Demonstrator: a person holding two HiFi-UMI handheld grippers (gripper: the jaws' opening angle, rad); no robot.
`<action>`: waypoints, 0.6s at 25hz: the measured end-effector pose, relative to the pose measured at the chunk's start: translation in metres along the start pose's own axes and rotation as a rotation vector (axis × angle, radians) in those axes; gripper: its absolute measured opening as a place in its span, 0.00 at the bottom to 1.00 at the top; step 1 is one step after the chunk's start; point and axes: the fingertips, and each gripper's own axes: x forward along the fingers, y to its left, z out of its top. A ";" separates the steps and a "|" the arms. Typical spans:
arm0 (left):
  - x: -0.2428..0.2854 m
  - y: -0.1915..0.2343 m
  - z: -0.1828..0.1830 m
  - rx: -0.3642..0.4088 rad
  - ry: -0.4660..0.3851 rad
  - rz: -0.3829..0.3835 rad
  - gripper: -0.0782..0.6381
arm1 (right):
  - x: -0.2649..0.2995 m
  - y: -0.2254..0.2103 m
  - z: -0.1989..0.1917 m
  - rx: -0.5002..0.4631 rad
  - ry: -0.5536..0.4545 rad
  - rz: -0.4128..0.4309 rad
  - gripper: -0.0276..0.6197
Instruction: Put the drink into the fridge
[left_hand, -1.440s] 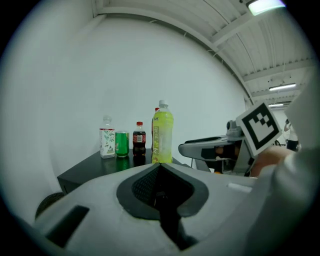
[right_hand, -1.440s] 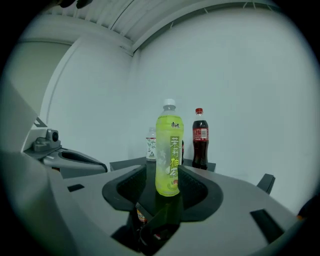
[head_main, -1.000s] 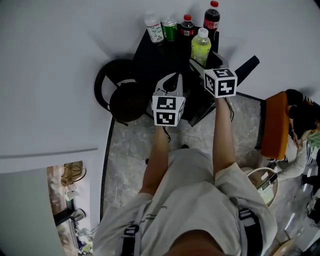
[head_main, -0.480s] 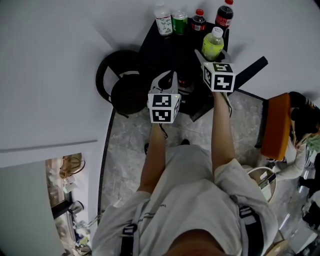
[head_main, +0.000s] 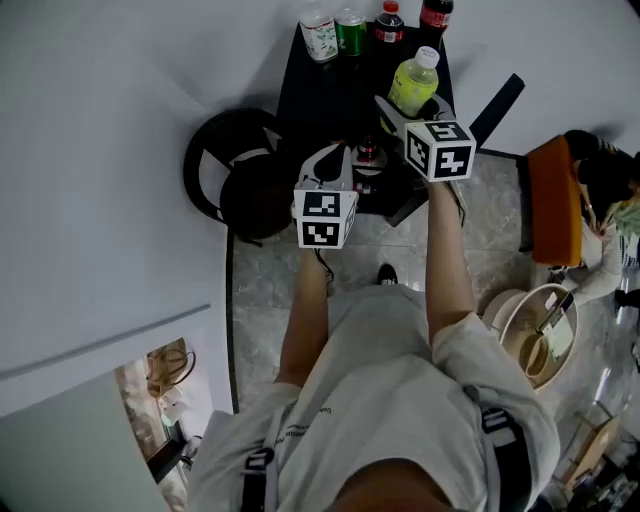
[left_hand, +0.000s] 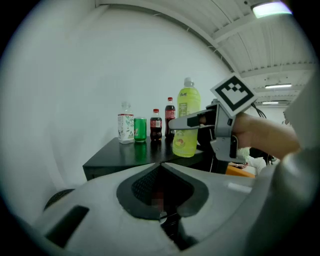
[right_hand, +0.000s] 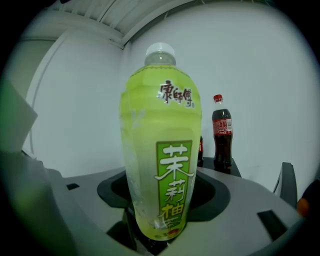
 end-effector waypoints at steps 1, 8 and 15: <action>-0.005 0.005 -0.006 0.001 0.006 -0.016 0.12 | 0.001 0.007 0.000 -0.003 0.004 -0.004 0.48; -0.039 0.030 -0.039 0.020 0.026 -0.142 0.12 | -0.023 0.056 -0.015 -0.044 -0.037 -0.099 0.47; -0.058 0.032 -0.084 0.029 0.032 -0.258 0.12 | -0.042 0.078 -0.112 0.065 -0.053 -0.162 0.47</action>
